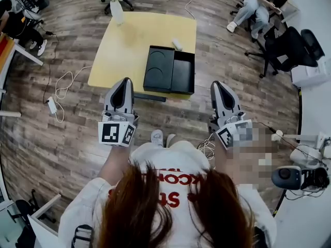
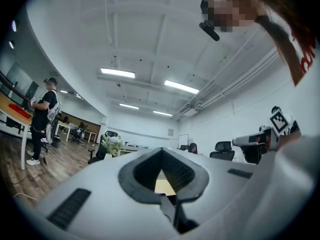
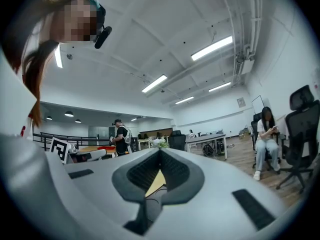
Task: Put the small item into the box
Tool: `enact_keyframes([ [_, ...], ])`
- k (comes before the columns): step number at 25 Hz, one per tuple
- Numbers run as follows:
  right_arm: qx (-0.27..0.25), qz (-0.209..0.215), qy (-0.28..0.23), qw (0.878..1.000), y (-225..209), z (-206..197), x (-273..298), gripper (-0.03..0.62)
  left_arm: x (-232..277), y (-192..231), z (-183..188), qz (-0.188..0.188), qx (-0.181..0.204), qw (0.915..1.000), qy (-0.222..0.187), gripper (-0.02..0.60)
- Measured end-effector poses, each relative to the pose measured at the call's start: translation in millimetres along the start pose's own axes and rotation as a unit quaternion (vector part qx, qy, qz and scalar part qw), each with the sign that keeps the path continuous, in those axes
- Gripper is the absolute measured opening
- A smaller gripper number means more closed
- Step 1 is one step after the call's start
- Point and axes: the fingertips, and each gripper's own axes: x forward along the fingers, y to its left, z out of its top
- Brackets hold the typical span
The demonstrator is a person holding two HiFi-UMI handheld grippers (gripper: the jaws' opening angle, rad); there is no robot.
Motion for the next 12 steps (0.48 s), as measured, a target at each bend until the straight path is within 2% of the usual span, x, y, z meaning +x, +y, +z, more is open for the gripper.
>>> enact_keyframes([
  [6, 0.005, -0.008, 0.006, 1.000, -16, -5, 14, 0.005, 11, 9, -7, 0.003, 0.001, 0.9999, 0.011, 0.006],
  [12, 0.012, 0.020, -0.005, 1.000, -28, -1, 48, 0.006, 26, 20, -8, 0.028, 0.008, 0.9996, 0.007, 0.006],
])
